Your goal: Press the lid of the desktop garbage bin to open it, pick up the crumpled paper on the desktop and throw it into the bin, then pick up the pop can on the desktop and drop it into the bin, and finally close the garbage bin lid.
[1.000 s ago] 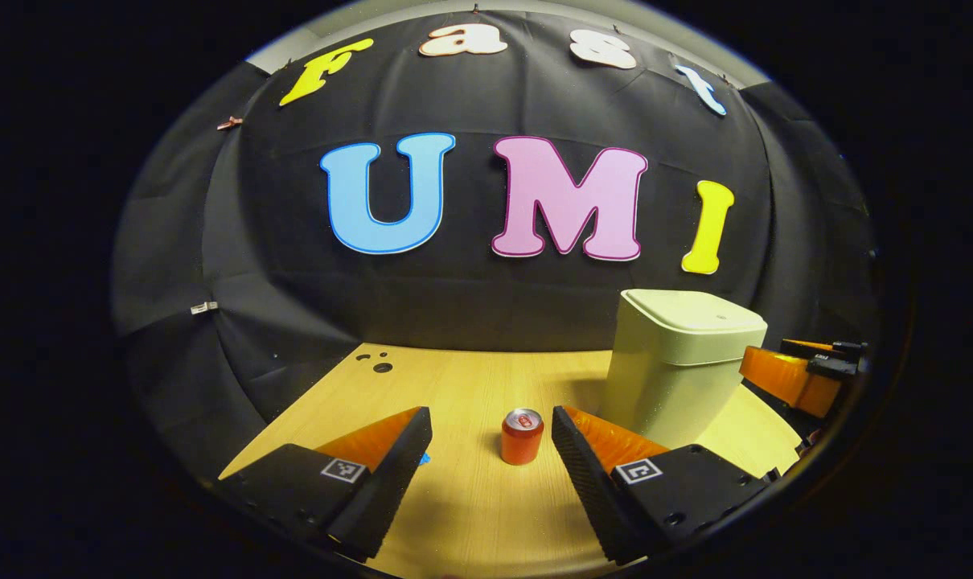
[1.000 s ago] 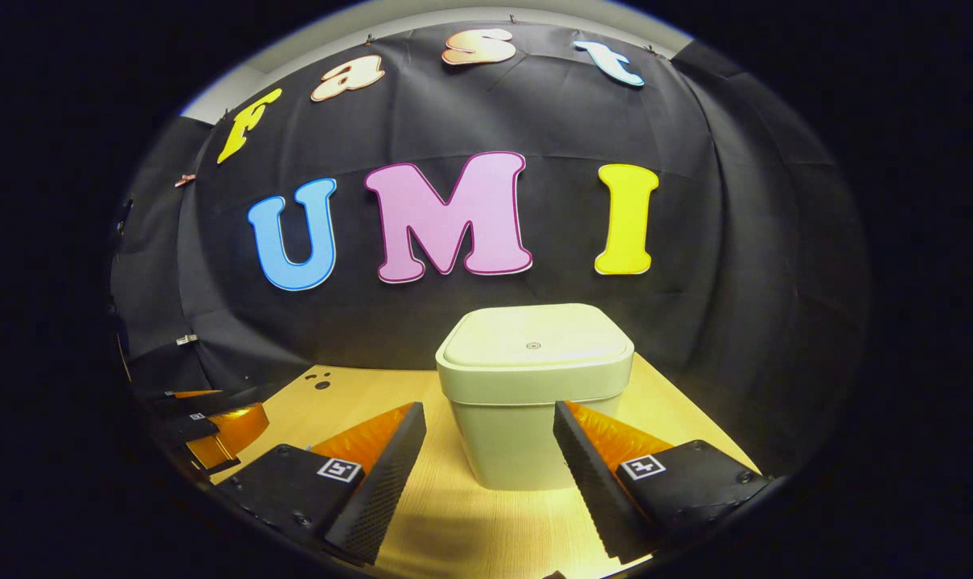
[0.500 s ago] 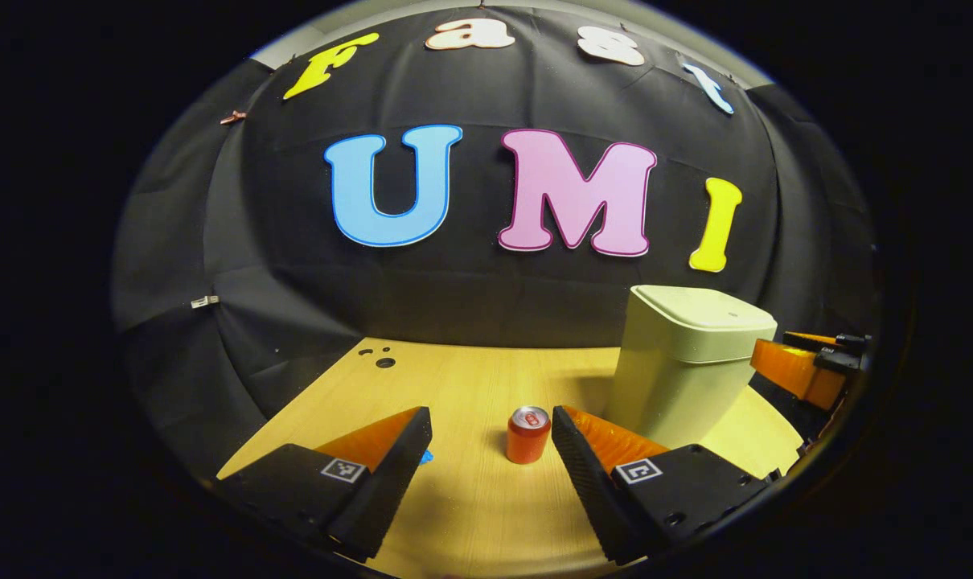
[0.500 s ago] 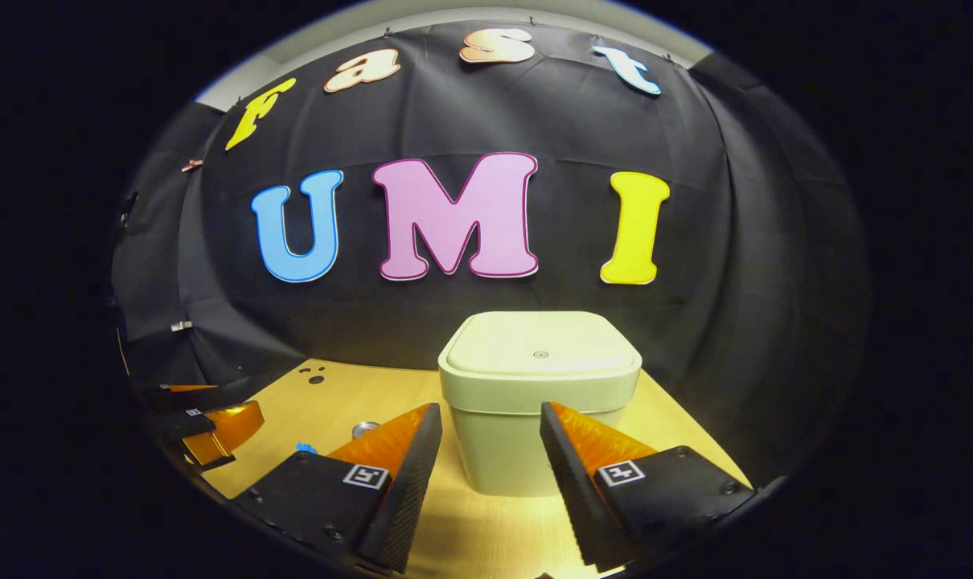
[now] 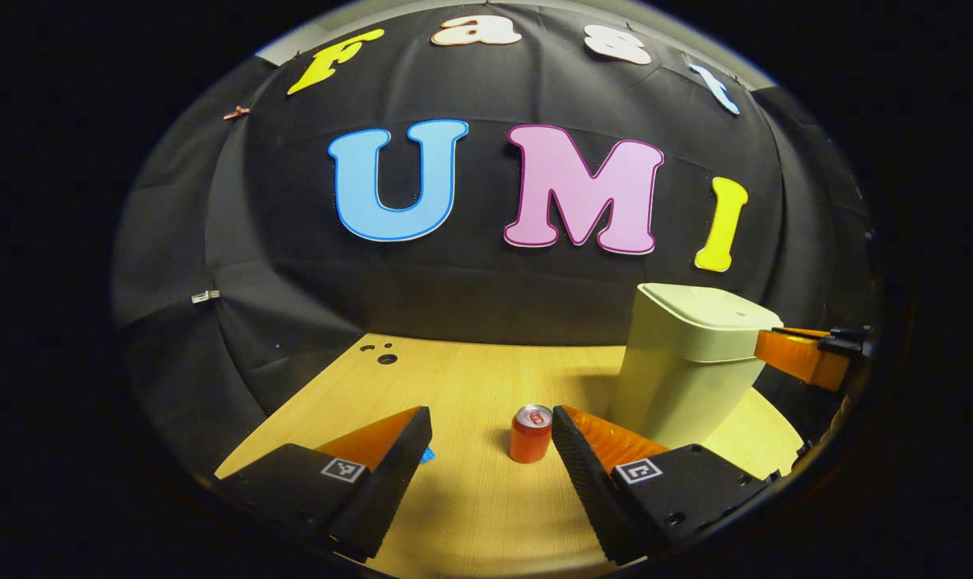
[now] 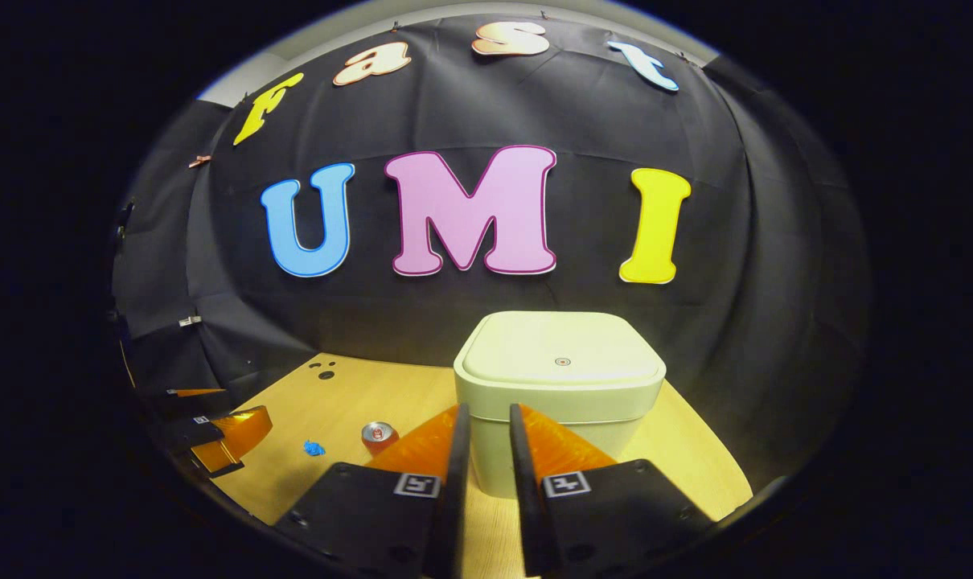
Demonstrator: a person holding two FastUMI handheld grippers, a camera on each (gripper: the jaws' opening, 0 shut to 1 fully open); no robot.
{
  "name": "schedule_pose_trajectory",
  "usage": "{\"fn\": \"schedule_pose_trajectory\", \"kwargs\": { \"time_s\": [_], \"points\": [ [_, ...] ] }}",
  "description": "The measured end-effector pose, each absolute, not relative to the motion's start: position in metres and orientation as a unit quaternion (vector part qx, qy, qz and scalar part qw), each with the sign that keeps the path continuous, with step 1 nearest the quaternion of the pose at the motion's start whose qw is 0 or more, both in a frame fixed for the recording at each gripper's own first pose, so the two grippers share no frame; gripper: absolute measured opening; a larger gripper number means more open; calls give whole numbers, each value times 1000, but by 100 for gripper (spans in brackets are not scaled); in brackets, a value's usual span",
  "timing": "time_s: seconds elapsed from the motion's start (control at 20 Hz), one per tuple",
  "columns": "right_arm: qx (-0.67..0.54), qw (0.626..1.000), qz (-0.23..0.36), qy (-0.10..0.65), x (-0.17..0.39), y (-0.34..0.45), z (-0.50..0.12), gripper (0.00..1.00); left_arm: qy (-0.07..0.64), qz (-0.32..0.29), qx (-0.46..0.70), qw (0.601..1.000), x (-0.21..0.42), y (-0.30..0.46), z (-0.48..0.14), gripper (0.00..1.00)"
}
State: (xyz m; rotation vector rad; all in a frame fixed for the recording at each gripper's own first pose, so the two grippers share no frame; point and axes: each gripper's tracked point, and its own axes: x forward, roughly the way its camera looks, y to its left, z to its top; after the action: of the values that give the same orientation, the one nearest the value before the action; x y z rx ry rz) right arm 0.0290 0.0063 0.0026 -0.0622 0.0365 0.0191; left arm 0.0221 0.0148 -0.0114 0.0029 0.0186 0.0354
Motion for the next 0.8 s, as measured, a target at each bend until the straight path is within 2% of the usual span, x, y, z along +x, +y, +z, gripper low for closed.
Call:
{"fn": "schedule_pose_trajectory", "kwargs": {
  "time_s": [0.05,0.1,0.4,0.45,0.5,0.55,0.8],
  "points": [
    [-33,999,7,19,28,5,3,8,10,17,4,1000,21,15,-11,96],
    [-34,999,8,20,30,6,3,6,11,17,6,1000,20,15,-13,97],
    [-47,997,58,33,32,25,1,5,10,25,10,1000,15,24,-15,97],
    [-51,997,56,30,33,23,6,5,12,28,10,1000,15,26,-16,96],
    [-52,997,51,24,35,21,11,10,14,31,8,999,15,28,-17,96],
    [-50,997,47,17,36,18,17,5,15,33,6,999,14,31,-17,96],
    [-45,999,17,5,60,-3,38,5,16,41,1,999,17,37,-19,96]
  ]
}}
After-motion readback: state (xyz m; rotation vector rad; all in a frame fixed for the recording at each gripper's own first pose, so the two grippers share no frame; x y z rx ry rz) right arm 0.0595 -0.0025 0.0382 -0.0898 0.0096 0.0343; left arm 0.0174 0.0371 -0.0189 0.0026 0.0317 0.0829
